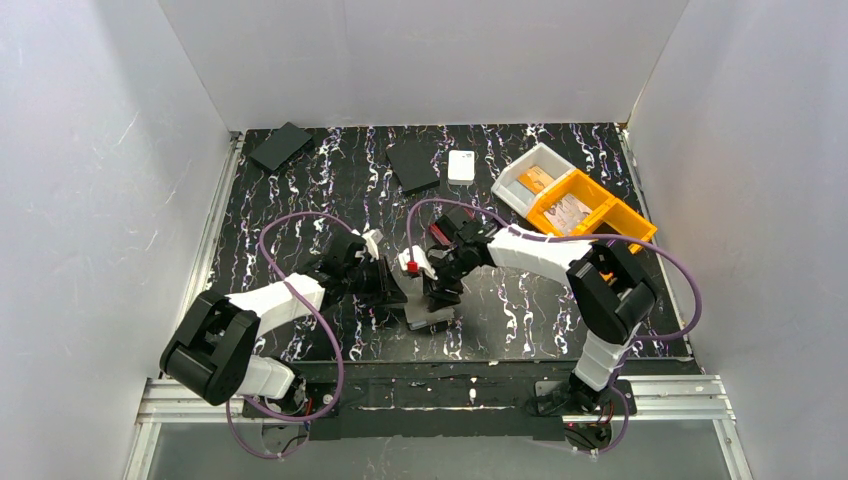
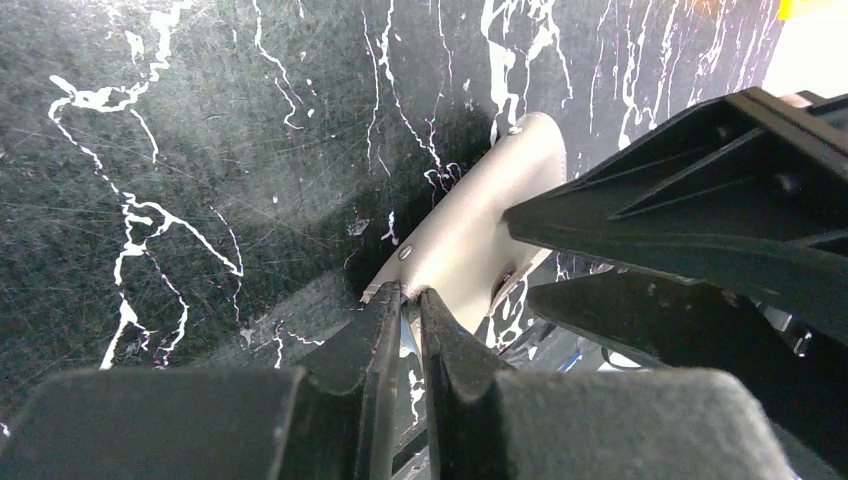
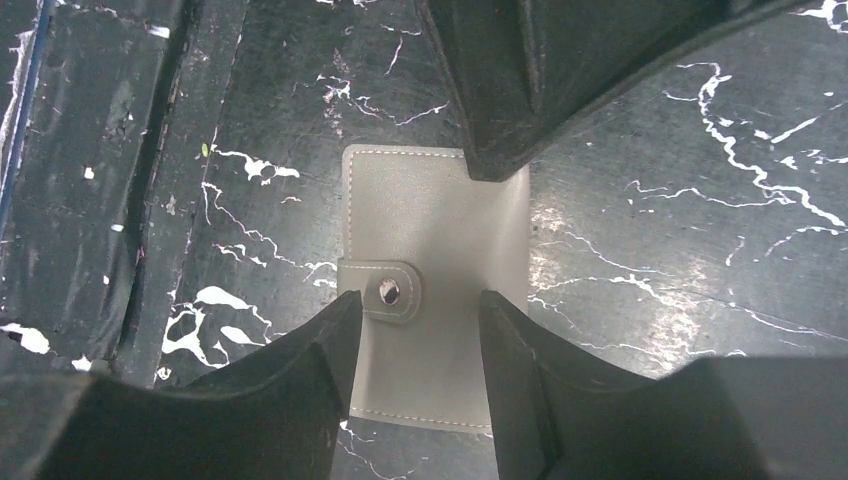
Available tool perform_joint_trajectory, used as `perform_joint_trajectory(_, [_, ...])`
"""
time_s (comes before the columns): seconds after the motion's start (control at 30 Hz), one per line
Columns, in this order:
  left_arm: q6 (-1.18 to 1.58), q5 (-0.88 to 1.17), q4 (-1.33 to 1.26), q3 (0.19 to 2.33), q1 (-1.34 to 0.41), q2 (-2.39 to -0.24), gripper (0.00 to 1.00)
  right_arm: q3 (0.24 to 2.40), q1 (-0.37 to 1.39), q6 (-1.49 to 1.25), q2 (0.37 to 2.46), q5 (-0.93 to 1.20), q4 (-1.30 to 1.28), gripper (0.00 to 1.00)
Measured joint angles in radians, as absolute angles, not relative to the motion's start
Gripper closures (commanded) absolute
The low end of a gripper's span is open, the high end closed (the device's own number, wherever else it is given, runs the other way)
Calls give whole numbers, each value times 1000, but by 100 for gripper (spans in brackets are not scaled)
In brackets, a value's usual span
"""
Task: Take the credit cards out of the card holder
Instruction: Open the card holder at the center of the board.
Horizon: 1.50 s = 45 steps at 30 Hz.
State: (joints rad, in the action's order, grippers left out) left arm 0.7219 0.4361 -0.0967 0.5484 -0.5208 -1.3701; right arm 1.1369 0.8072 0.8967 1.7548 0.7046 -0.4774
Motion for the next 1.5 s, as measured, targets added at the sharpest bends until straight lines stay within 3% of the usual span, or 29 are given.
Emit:
perform_joint_trajectory(0.17, [732,437,-110,533,-522,-1370,100,1137,824,903,1759,694,-486,63])
perform_joint_trajectory(0.37, [764,426,-126,522,-523,-1369,100,1135,835,907,1759,693,-503,58])
perform_joint_trajectory(0.53, [793,416,-133,512,-524,-1368,100,1134,847,907,1758,689,-507,60])
perform_joint_trajectory(0.77, [827,403,-156,481,-527,-1350,100,1129,862,885,1757,672,-497,98])
perform_joint_trajectory(1.4, [935,248,-217,418,-532,-1318,100,1069,868,870,1577,766,-566,99])
perform_joint_trajectory(1.5, [927,245,-225,418,-532,-1290,63,1069,878,919,1570,739,-636,99])
